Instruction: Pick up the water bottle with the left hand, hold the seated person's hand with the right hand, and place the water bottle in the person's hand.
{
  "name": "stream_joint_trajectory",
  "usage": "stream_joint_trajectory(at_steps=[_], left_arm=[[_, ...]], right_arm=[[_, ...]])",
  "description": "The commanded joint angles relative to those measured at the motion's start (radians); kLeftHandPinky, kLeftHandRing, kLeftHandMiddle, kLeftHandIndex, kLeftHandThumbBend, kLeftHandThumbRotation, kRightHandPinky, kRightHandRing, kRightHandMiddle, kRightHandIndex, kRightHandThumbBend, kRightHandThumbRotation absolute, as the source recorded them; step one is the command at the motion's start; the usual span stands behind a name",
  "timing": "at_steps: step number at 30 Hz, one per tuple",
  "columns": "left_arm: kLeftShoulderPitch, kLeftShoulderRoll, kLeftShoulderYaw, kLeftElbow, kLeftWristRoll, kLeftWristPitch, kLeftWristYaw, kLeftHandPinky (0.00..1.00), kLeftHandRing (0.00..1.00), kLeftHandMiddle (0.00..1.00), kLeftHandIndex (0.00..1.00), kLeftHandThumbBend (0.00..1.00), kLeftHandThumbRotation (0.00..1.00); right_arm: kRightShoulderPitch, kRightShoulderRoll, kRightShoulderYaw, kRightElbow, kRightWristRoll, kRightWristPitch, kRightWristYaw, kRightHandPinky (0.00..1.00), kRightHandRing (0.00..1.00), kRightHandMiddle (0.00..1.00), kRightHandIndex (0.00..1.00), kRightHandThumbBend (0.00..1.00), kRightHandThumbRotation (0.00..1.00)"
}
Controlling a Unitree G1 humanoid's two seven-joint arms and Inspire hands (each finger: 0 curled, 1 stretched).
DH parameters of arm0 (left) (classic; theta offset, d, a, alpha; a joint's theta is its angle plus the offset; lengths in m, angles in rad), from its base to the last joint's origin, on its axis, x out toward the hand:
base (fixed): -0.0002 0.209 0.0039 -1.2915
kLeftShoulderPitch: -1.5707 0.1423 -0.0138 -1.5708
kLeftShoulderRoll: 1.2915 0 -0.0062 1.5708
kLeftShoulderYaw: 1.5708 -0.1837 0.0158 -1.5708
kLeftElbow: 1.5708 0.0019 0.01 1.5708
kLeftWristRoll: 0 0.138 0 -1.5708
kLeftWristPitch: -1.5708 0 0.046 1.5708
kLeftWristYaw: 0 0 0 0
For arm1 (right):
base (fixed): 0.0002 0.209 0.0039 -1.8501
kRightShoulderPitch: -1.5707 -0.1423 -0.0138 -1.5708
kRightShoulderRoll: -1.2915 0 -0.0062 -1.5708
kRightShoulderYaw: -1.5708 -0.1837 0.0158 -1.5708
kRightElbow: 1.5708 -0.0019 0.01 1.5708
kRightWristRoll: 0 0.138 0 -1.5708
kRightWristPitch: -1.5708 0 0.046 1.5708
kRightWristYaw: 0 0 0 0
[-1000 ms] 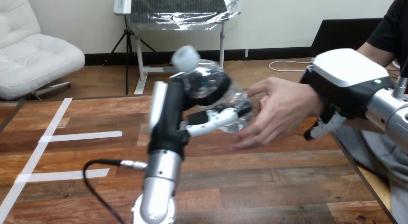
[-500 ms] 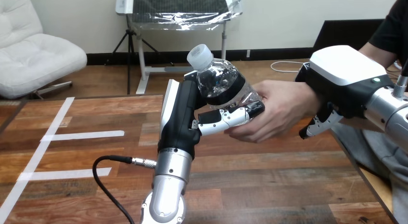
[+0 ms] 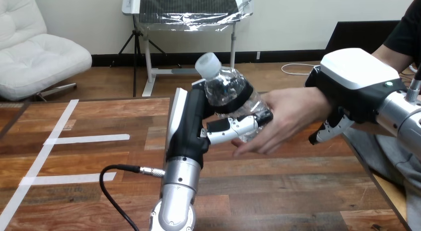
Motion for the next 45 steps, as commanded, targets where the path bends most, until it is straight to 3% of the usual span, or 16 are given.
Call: stream_joint_trajectory(at_steps=[1, 12, 22, 28, 38, 45], left_arm=[[-0.107, -0.168, -0.064, 0.001, 0.004, -0.020, 0.002, 0.34, 0.40, 0.44, 0.46, 0.66, 0.00], [-0.101, -0.165, -0.076, 0.023, -0.005, -0.051, 0.004, 0.35, 0.40, 0.45, 0.47, 0.63, 0.00], [-0.094, -0.154, -0.080, 0.029, -0.014, -0.066, 0.002, 0.36, 0.40, 0.44, 0.47, 0.63, 0.00], [-0.093, -0.141, -0.078, 0.015, -0.018, -0.041, -0.008, 0.37, 0.41, 0.44, 0.47, 0.64, 0.00], [-0.097, -0.106, -0.085, -0.013, -0.010, 0.008, -0.042, 0.39, 0.44, 0.49, 0.51, 0.64, 0.00], [-0.091, -0.096, -0.084, -0.031, -0.012, 0.033, -0.066, 0.43, 0.52, 0.58, 0.59, 0.67, 0.00]], right_arm=[[-0.037, -0.012, -0.048, -0.084, -0.010, 0.021, 0.014, 0.11, 0.17, 0.24, 0.29, 0.81, 0.00], [-0.027, -0.006, -0.050, -0.083, -0.010, 0.020, 0.006, 0.11, 0.18, 0.25, 0.30, 0.81, 0.00], [-0.016, -0.021, -0.048, -0.044, -0.023, -0.045, -0.046, 0.11, 0.18, 0.26, 0.30, 0.84, 0.00], [-0.009, -0.026, -0.043, -0.052, -0.059, -0.026, -0.028, 0.21, 0.30, 0.38, 0.40, 0.82, 0.00], [0.009, -0.029, -0.054, -0.058, -0.054, -0.020, 0.007, 0.52, 0.63, 0.70, 0.71, 0.89, 0.01], [0.025, -0.026, -0.063, -0.056, -0.047, -0.024, -0.002, 0.63, 0.74, 0.79, 0.80, 0.90, 0.02]])
